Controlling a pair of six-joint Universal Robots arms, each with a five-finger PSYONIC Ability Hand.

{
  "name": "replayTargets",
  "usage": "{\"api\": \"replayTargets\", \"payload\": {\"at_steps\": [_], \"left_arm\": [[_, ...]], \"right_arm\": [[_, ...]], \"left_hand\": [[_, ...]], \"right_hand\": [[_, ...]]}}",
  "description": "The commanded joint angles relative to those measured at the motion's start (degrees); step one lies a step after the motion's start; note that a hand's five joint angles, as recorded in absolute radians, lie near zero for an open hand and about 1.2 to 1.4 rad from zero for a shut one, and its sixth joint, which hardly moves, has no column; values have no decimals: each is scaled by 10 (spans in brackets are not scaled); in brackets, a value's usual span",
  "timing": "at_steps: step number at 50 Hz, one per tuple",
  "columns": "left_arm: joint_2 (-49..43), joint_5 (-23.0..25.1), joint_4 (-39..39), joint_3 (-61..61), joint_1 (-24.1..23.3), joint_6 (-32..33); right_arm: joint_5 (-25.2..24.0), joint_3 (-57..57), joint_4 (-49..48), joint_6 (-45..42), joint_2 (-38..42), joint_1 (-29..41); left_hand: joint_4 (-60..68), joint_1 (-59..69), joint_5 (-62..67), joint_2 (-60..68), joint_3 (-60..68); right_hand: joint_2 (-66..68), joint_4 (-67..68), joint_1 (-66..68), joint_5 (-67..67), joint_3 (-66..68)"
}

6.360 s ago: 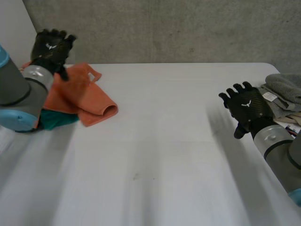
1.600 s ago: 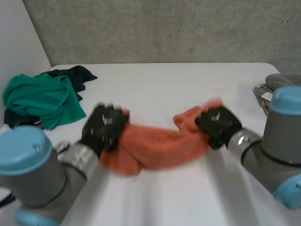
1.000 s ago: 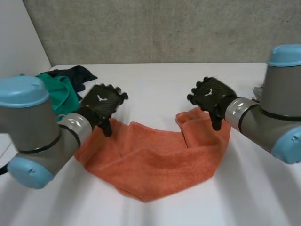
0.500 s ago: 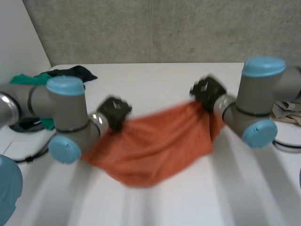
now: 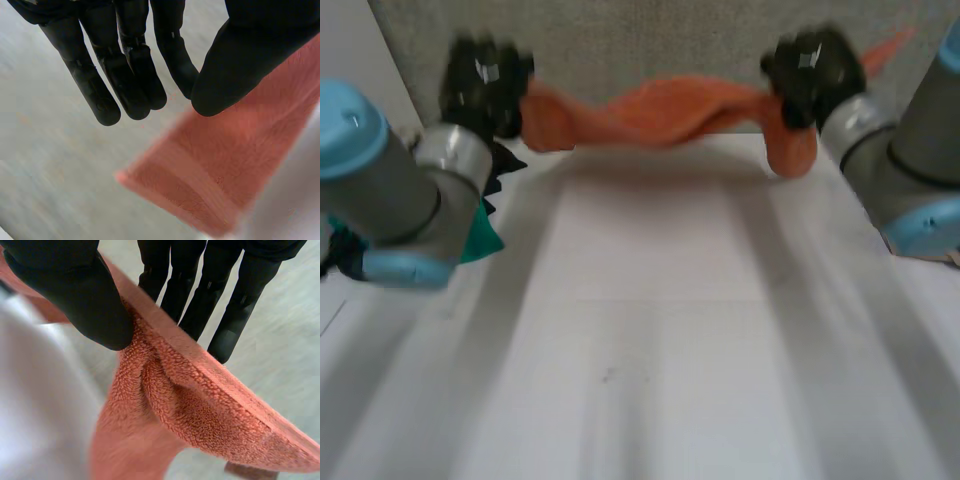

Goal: Fold the laundry.

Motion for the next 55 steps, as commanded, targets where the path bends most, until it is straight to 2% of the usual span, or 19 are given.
{"api": "replayTargets", "payload": {"at_steps": [1,6,12,14,15,20,22,28,32,36,45,50,53,54,55], "left_arm": [[24,1,-15,-222,0,6],[24,0,-23,-302,0,6],[65,1,-43,-325,-1,5],[76,2,-41,-321,-1,5],[85,2,-36,-315,0,4],[82,13,-12,-269,2,-2],[76,17,-9,-252,2,-7],[13,19,-10,-220,-8,-64],[-16,21,-13,-209,-22,-152],[-37,22,-11,-205,-28,-205],[-122,8,-16,-108,-58,-279],[-182,-13,-57,-37,-72,-322],[-223,-30,-91,7,-75,-331],[-233,-36,-96,15,-75,-332],[-247,-43,-102,25,-78,-332]], "right_arm": [[-14,169,86,-29,-13,-6],[-23,268,118,-39,-13,-6],[-21,314,85,-40,-13,-5],[-21,322,71,-40,-13,-5],[-21,324,68,-40,-13,-5],[-22,320,60,-38,-34,-3],[-23,312,61,-38,-56,0],[-14,234,74,-24,-115,51],[-13,187,105,-11,-135,86],[-13,154,145,10,-160,106],[7,106,165,40,-184,166],[31,83,170,44,-195,182],[33,79,172,44,-198,186],[35,78,171,45,-203,189],[36,79,171,45,-207,189]], "left_hand": [[112,135,135,114,118],[112,135,135,114,118],[93,115,115,95,98],[-168,-146,-146,-167,-163],[-391,-369,-369,-390,-386],[-466,-444,-443,-464,-460],[-562,-539,-539,-560,-556],[-572,-550,-549,-570,-566],[-567,-545,-544,-565,-561],[-567,-545,-544,-565,-561],[-565,-543,-543,-563,-560],[-547,-525,-524,-545,-541],[-361,-339,-338,-359,-355],[-222,-200,-199,-220,-216],[109,131,132,111,115]], "right_hand": [[128,115,180,145,122],[128,115,180,145,122],[128,115,180,145,122],[128,115,180,145,122],[128,115,180,145,122],[128,115,180,145,122],[128,115,180,145,122],[128,115,180,145,122],[128,115,180,145,122],[128,115,180,145,122],[128,115,180,145,122],[128,115,180,145,122],[128,115,180,145,122],[128,115,180,145,122],[128,115,180,145,122]]}}
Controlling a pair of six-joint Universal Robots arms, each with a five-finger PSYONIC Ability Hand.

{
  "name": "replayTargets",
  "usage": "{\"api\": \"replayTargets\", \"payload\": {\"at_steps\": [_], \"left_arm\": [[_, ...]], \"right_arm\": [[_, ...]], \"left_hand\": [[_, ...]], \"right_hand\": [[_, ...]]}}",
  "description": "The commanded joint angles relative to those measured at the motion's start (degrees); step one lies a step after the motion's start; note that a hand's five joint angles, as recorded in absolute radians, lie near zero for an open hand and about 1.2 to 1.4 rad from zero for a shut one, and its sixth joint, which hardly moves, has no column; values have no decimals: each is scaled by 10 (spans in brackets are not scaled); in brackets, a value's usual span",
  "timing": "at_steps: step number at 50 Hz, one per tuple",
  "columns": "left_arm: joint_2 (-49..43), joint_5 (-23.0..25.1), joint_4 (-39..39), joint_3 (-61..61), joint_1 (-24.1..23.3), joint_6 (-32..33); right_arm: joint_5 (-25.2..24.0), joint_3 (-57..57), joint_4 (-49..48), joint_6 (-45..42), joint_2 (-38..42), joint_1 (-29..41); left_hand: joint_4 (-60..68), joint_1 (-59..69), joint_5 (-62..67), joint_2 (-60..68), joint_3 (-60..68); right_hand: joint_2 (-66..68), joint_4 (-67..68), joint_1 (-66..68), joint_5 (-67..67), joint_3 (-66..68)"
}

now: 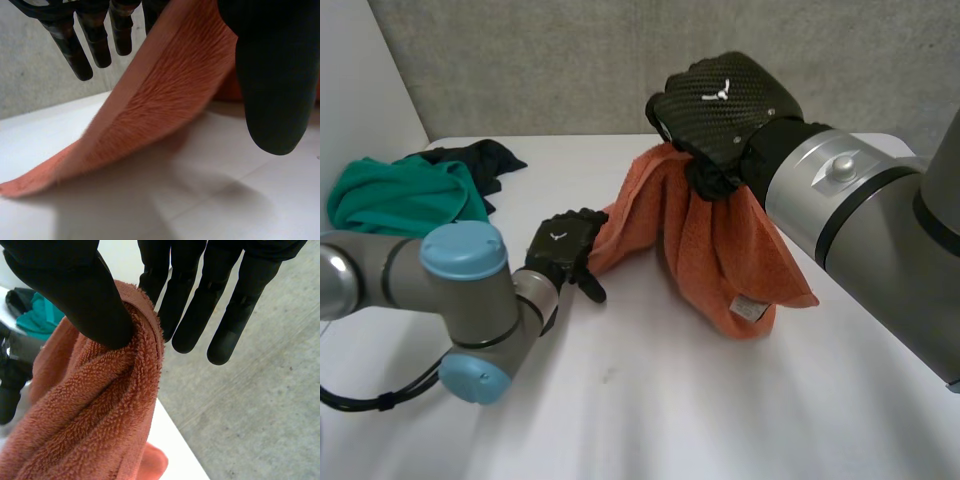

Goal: Fold the laundry.

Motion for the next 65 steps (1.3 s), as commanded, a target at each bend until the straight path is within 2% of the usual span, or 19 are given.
{"api": "replayTargets", "payload": {"at_steps": [1,5,10,14,19,22,24,28,33,37,40,43,47,48,51,52,54,59,65], "left_arm": [[-88,-44,-60,90,-10,-16],[-70,-70,-62,90,7,-9],[76,-64,-60,23,58,-8],[204,-11,-52,-41,102,6],[351,100,-52,-107,144,80],[401,147,-72,-137,175,125],[413,159,-84,-148,186,146],[396,164,-101,-157,203,187],[296,163,-100,-124,203,233],[167,156,-101,2,190,285],[105,133,-102,108,170,299],[53,108,-91,240,148,302],[23,94,-24,383,146,289],[23,94,18,403,147,285],[27,86,79,409,148,274],[28,83,115,404,146,263],[33,80,135,399,146,251],[85,65,125,321,148,232],[141,73,115,167,150,233]], "right_arm": [[16,-11,2,1,-19,11],[25,0,4,-5,-35,2],[30,11,36,-16,-36,-42],[25,21,60,-45,-37,-98],[20,23,73,-78,-37,-139],[20,26,86,-96,-35,-157],[20,29,94,-106,-34,-163],[17,35,104,-119,-8,-174],[19,-4,101,-121,114,-170],[22,-89,84,-113,207,-167],[33,-194,40,-103,273,-166],[44,-275,2,-86,303,-166],[72,-398,-102,-33,321,-166],[75,-408,-122,-25,319,-166],[80,-414,-189,-5,292,-167],[77,-408,-202,-4,279,-167],[75,-397,-209,-5,263,-167],[66,-303,-191,-9,219,-168],[60,-182,-140,-31,192,-173]], "left_hand": [[646,639,645,646,641],[646,639,645,646,641],[646,639,645,646,641],[646,639,645,646,641],[646,639,645,646,641],[646,639,645,646,641],[646,639,645,646,641],[646,639,645,646,641],[646,639,645,646,641],[646,639,645,646,641],[646,639,645,646,641],[646,639,645,646,641],[646,639,645,646,641],[646,639,645,646,641],[646,639,645,646,641],[646,639,645,646,641],[646,639,645,646,641],[646,639,645,646,641],[646,639,645,646,641]], "right_hand": [[128,114,180,145,121],[128,114,180,145,121],[128,114,180,145,121],[128,114,180,145,121],[128,114,180,145,121],[128,114,180,145,121],[128,114,180,145,121],[128,114,180,145,121],[128,114,180,145,121],[128,114,180,145,121],[128,114,180,145,121],[128,114,180,145,121],[128,114,180,145,121],[128,114,180,145,121],[128,114,180,145,121],[128,114,180,145,121],[128,114,180,145,121],[128,114,180,145,121],[128,114,180,145,121]]}}
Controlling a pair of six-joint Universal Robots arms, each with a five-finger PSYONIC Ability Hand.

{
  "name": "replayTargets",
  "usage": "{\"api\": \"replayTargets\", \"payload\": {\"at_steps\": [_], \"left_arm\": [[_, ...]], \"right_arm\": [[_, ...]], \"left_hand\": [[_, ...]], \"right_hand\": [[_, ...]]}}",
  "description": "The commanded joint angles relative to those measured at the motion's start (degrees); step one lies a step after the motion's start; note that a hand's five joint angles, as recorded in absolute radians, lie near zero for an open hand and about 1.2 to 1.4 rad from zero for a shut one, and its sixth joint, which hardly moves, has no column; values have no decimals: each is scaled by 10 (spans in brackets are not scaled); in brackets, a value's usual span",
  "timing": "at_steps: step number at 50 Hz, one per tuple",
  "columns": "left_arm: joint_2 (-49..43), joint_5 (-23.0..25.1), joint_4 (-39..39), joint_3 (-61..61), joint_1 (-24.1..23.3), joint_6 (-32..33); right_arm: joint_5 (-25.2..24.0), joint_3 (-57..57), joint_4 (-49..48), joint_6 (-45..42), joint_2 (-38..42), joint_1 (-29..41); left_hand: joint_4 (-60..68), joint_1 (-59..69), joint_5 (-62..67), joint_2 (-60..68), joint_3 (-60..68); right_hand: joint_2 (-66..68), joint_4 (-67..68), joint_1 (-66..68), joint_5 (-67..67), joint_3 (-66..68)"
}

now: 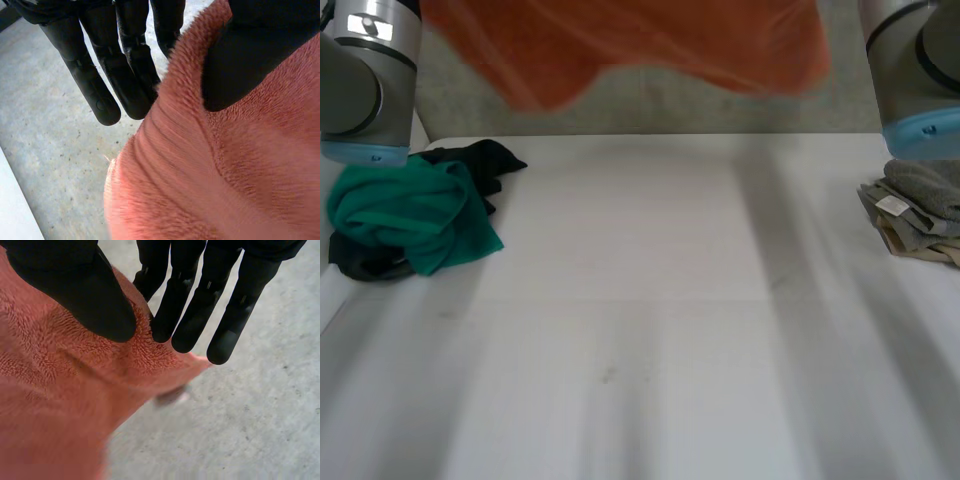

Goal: Fold the laundry.

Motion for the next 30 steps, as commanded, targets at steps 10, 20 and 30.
{"api": "replayTargets", "payload": {"at_steps": [10,20,30], "left_arm": [[72,5,-29,-425,-2,17],[99,6,-29,-574,-3,90],[182,4,-29,-596,-6,89]], "right_arm": [[-26,354,82,-50,-15,0],[-31,445,82,-43,24,-7],[-39,493,87,46,-82,-78]], "left_hand": [[112,132,140,113,116],[112,132,140,113,116],[112,132,140,113,116]], "right_hand": [[128,114,157,118,119],[-290,-305,-262,-301,-300],[-544,-558,-516,-554,-554]]}}
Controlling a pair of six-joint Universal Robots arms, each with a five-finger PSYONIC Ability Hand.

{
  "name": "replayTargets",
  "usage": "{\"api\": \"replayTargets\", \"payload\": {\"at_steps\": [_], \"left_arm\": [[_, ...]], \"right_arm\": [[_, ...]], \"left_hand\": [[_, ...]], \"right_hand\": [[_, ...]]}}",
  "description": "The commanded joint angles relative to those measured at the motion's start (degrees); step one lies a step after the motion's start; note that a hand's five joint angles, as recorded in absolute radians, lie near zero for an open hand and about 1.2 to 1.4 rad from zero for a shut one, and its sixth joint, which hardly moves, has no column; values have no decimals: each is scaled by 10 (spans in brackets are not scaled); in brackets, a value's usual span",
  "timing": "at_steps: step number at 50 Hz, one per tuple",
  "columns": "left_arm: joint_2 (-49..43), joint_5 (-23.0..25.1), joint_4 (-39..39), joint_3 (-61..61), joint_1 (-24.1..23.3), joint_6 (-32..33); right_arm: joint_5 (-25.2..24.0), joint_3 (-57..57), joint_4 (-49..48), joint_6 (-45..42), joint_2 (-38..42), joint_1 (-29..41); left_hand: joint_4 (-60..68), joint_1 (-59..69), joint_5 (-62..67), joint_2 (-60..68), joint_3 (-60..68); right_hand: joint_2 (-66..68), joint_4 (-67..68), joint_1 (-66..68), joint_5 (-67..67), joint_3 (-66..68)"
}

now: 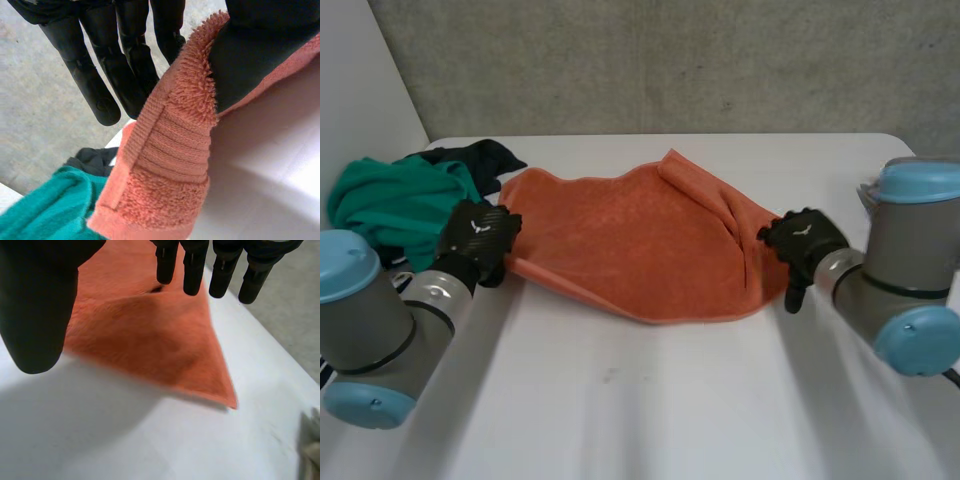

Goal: Fold the laundry.

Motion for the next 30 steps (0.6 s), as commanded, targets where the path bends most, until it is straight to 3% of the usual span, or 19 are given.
{"api": "replayTargets", "payload": {"at_steps": [1,7,13,23,30], "left_arm": [[66,-1,-1,-3,-4,-3],[101,-1,-2,19,-27,-23],[146,-2,-59,71,-66,-49],[151,-8,-141,189,-125,-53],[151,-9,-177,260,-135,-53]], "right_arm": [[-2,29,9,89,-71,-54],[-24,43,50,146,-85,-60],[-46,80,54,188,-99,-48],[-43,66,-4,451,-112,108],[-13,33,-75,471,-51,162]], "left_hand": [[110,132,140,113,116],[110,132,140,113,116],[110,132,140,113,116],[110,132,140,113,116],[110,132,140,113,116]], "right_hand": [[-20,-16,-24,-4,-14],[-23,-19,-27,-7,-18],[-48,-44,-52,-32,-42],[-48,-44,-52,-32,-42],[-48,-44,-52,-32,-42]]}}
